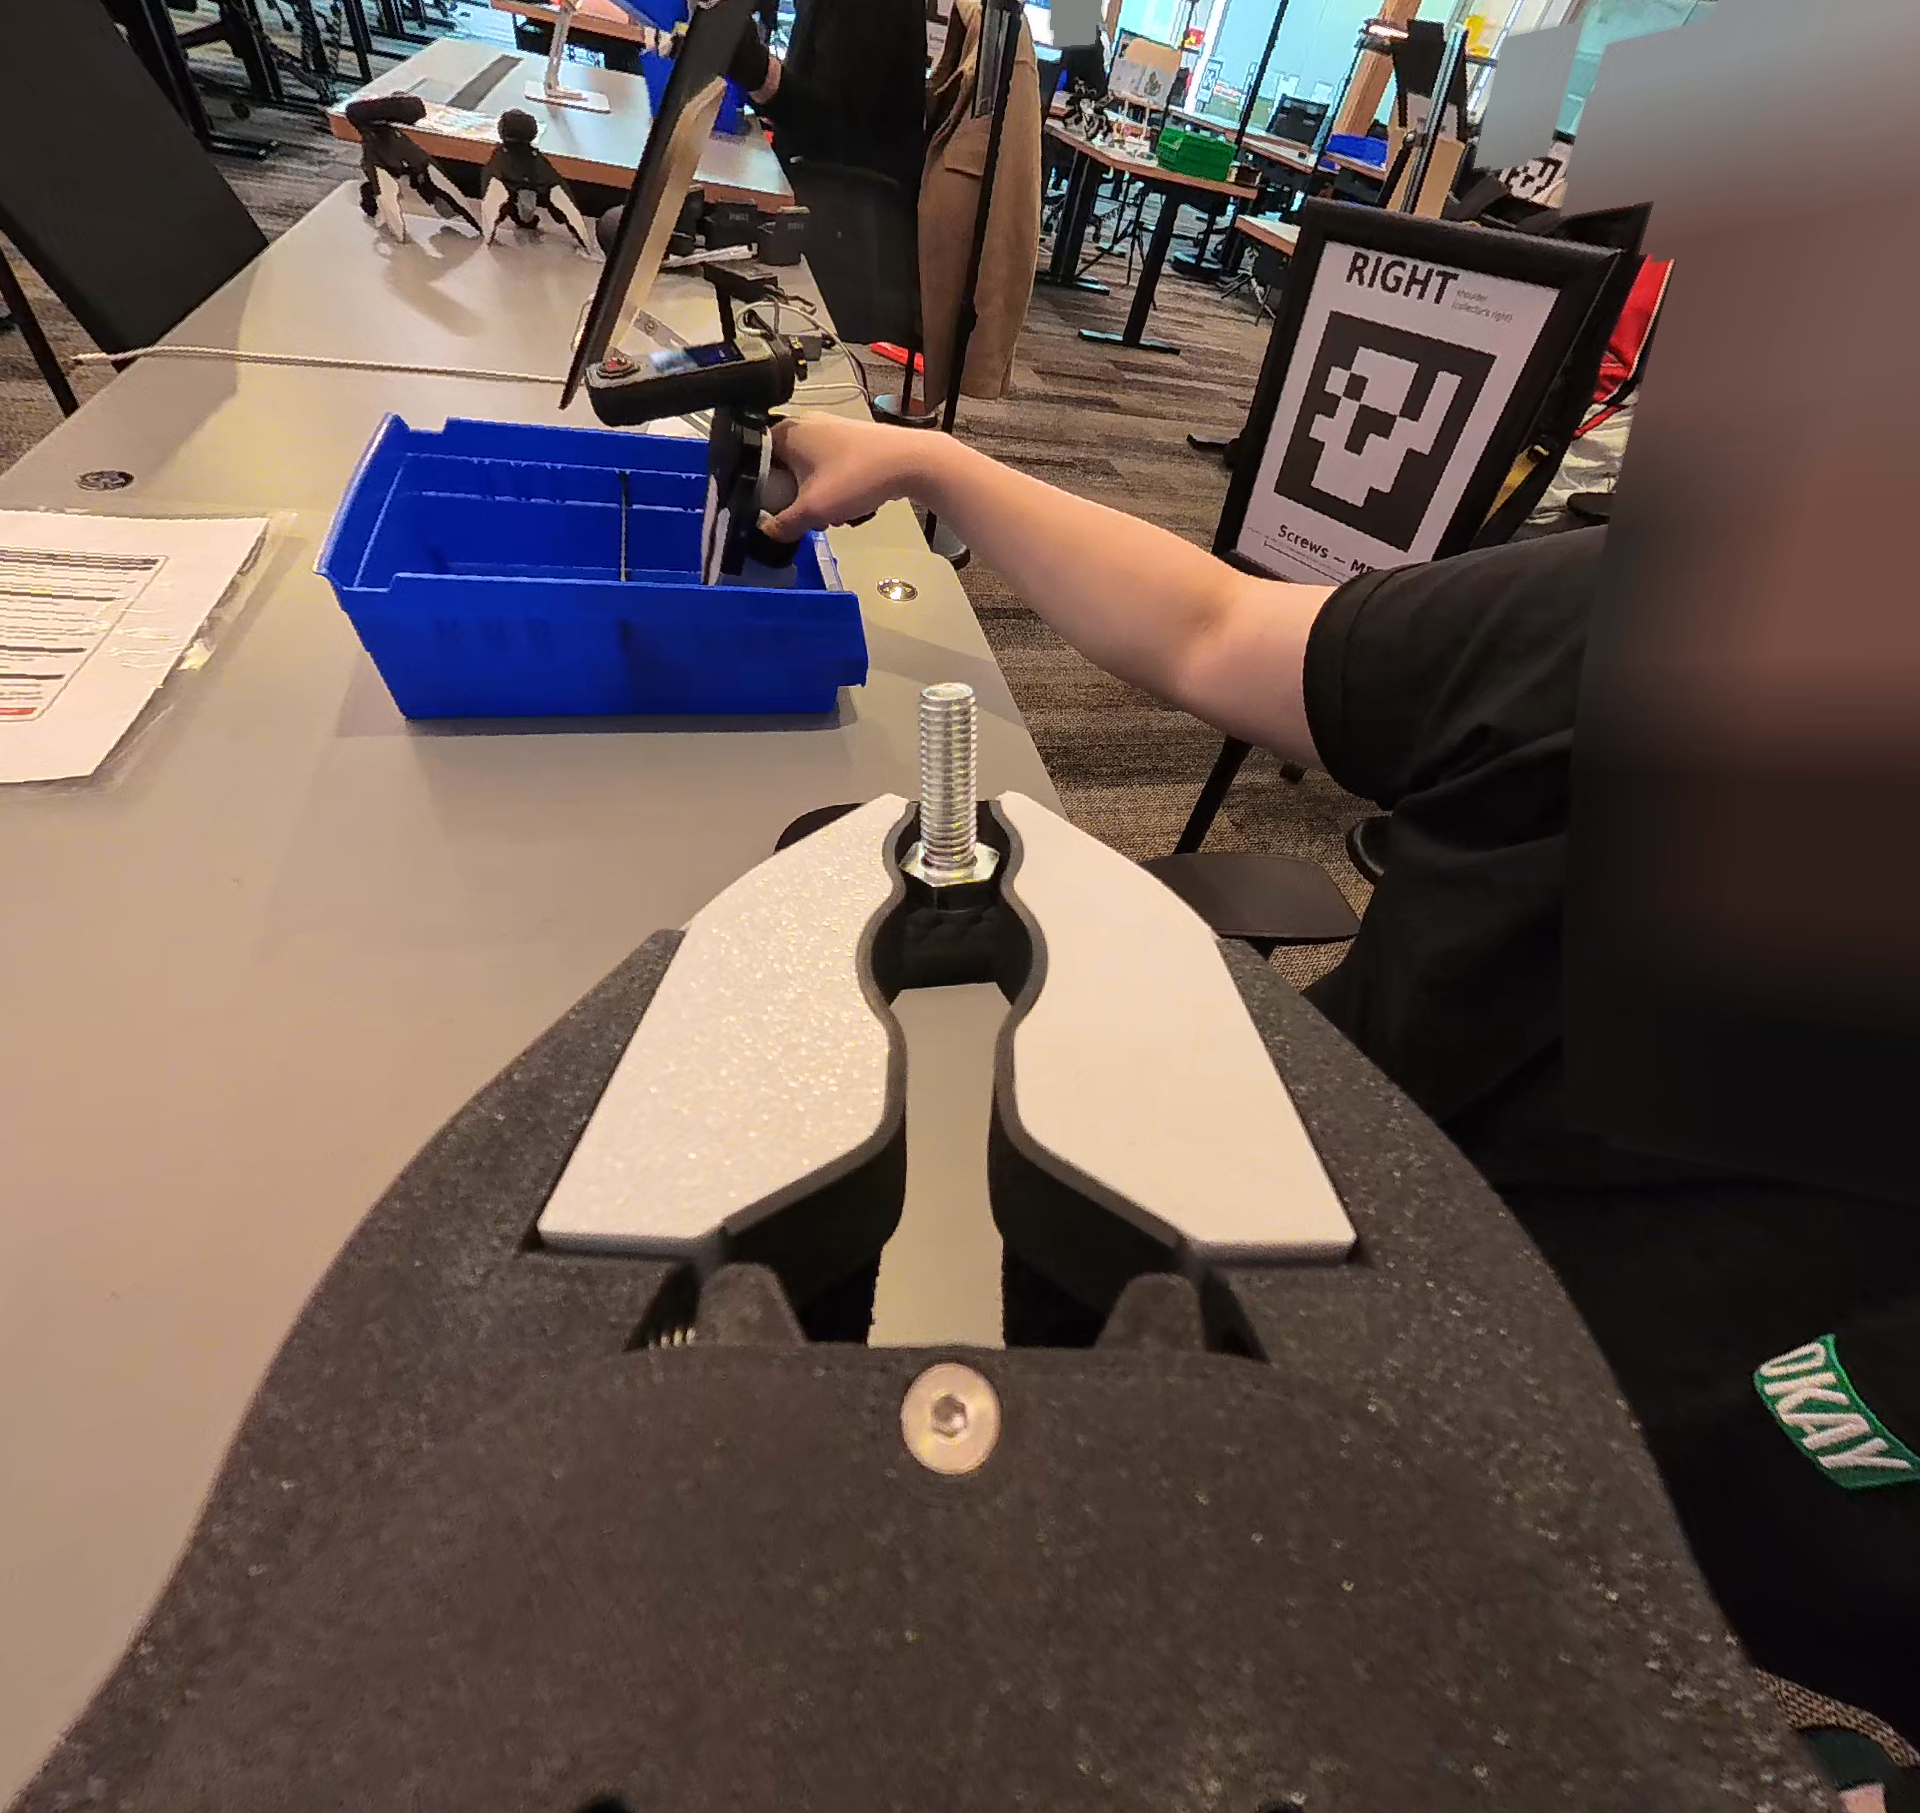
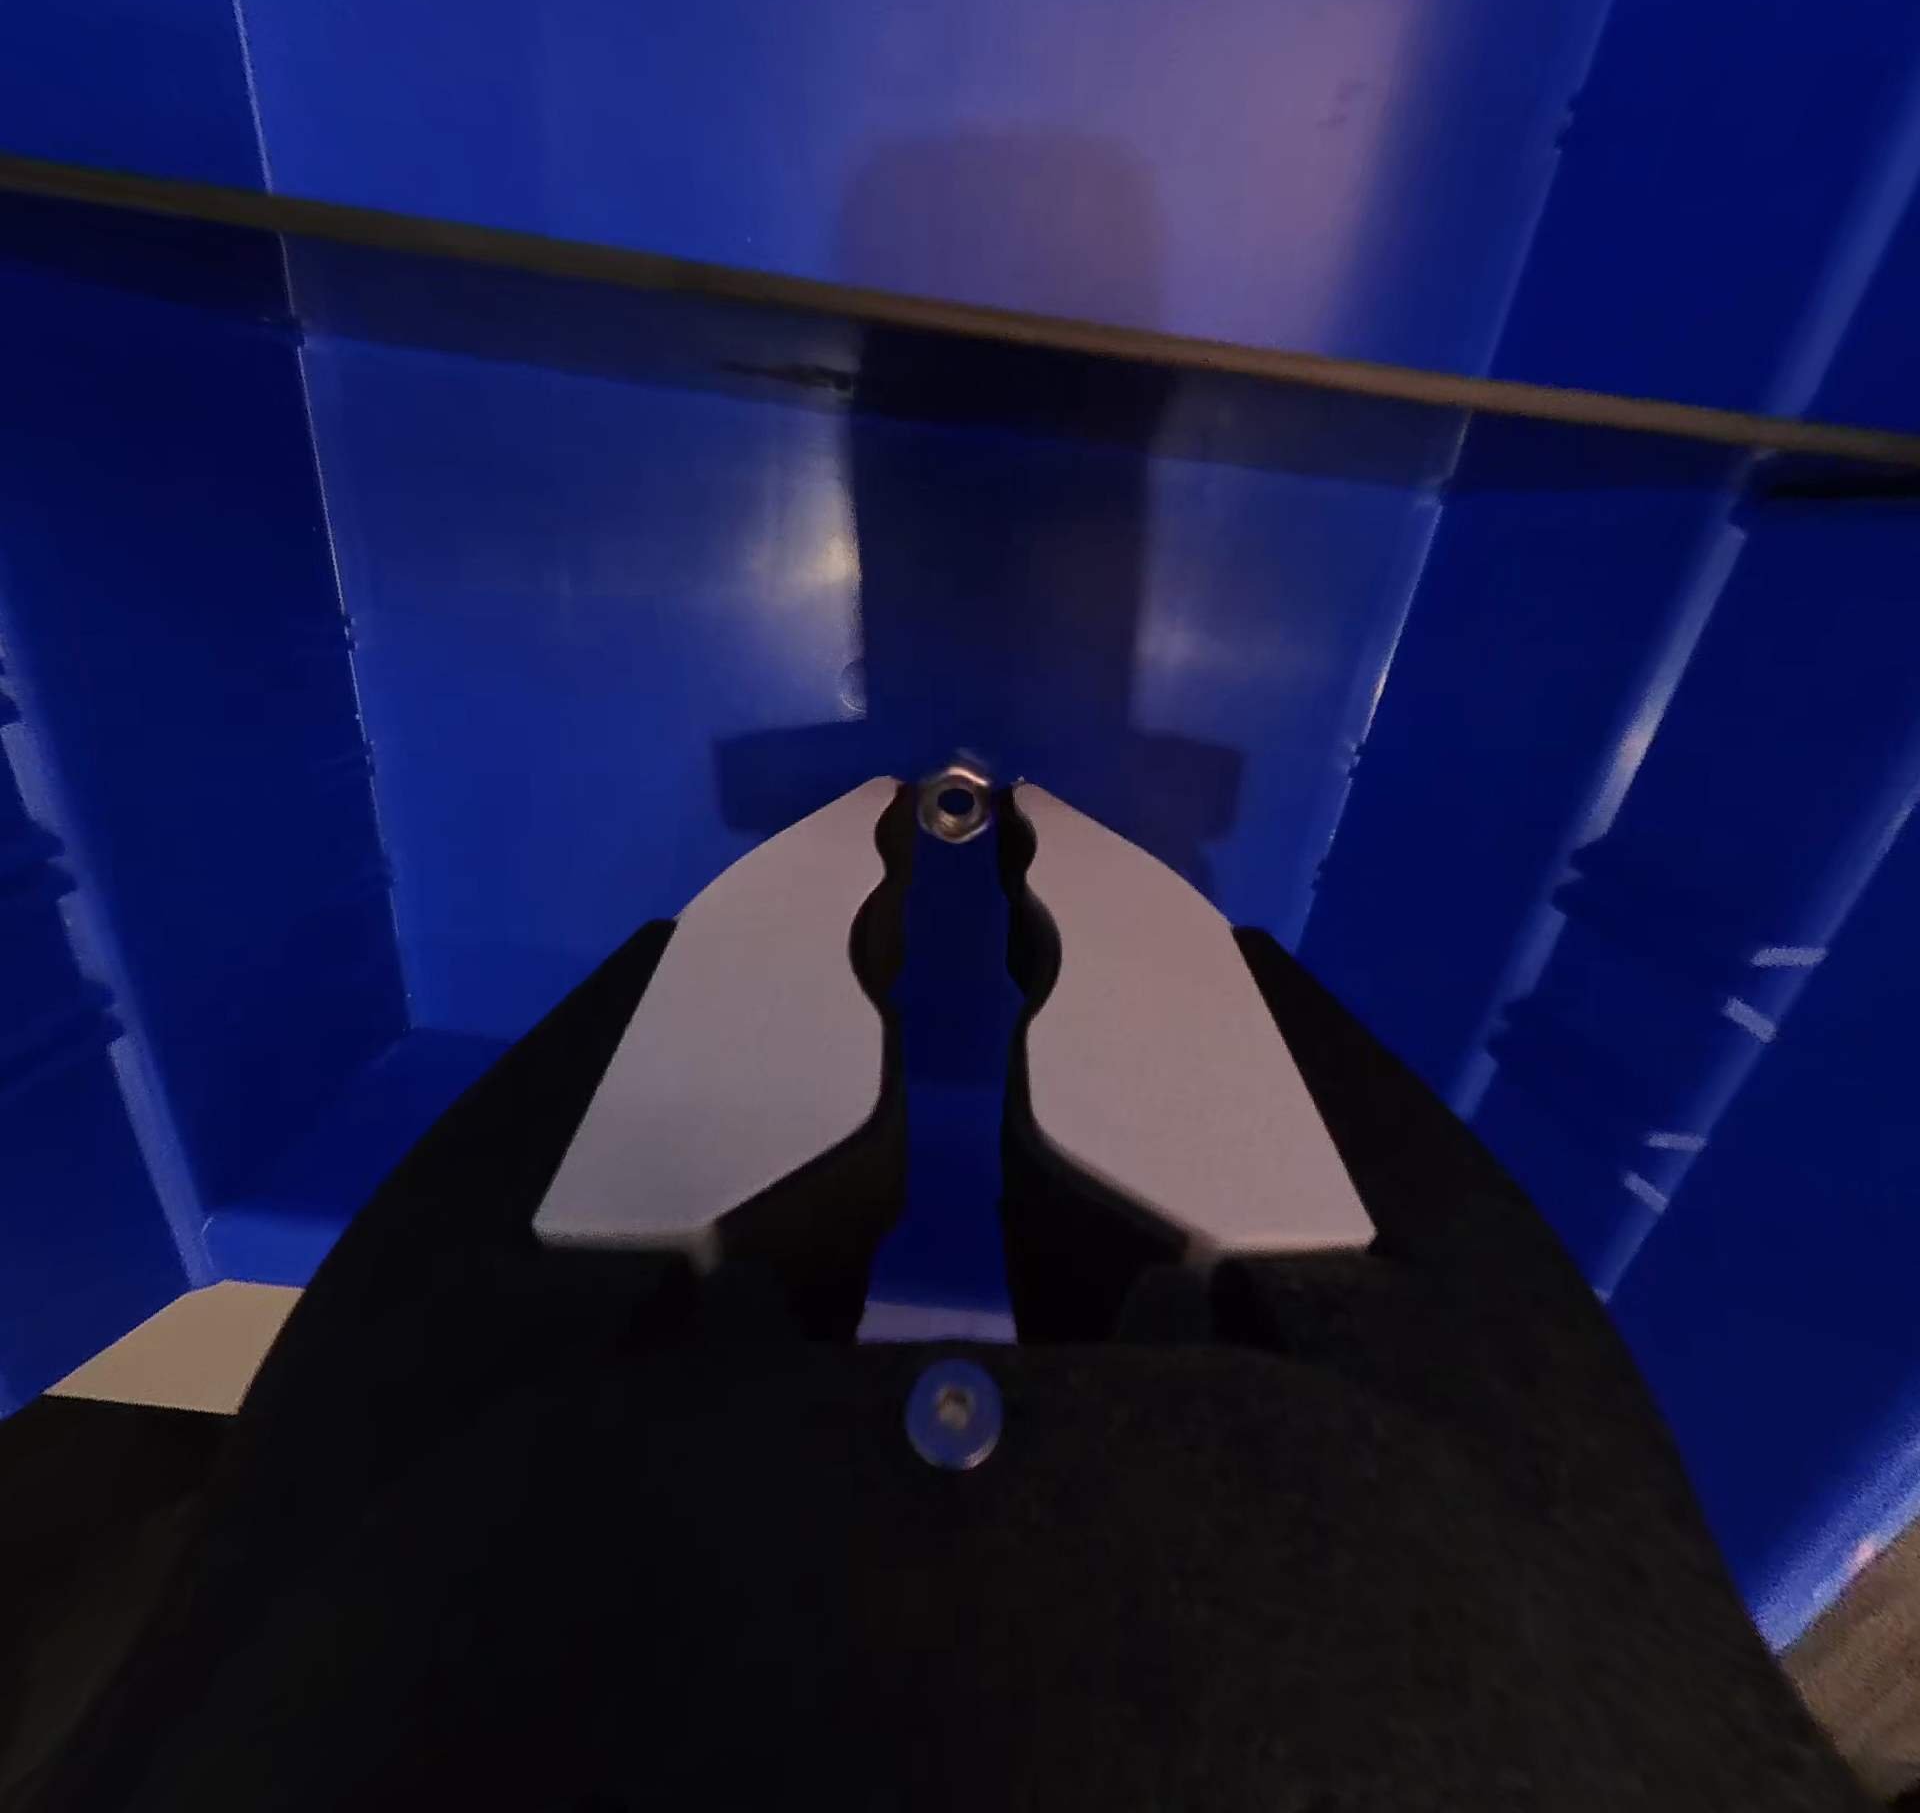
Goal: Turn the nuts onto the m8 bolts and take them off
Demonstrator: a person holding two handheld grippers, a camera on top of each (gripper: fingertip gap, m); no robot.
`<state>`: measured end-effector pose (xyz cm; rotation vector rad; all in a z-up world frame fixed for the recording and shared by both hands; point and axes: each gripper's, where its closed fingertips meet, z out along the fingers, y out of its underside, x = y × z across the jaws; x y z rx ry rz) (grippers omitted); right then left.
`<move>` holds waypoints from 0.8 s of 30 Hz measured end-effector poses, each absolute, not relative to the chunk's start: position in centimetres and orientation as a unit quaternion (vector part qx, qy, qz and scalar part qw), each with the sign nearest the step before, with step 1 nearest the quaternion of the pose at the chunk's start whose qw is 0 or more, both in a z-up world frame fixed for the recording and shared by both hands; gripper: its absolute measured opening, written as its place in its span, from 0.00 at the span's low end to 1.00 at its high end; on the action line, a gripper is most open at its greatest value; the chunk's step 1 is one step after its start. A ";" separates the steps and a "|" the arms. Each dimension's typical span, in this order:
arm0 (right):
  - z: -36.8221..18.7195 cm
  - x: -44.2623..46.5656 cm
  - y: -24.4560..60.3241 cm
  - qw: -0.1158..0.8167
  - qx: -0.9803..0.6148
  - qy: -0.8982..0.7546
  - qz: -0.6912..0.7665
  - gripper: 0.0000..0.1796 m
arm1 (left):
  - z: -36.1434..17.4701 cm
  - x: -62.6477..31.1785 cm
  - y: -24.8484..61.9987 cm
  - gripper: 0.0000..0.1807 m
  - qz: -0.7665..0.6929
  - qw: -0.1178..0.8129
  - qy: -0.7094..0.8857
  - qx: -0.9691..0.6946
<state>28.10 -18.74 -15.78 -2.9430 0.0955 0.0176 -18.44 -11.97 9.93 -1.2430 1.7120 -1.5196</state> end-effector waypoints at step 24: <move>17.2 -18.3 -8.0 0.531 -0.654 -0.413 0.347 0.11 | 12.9 -17.6 -10.0 0.07 -0.596 0.357 0.565 -0.445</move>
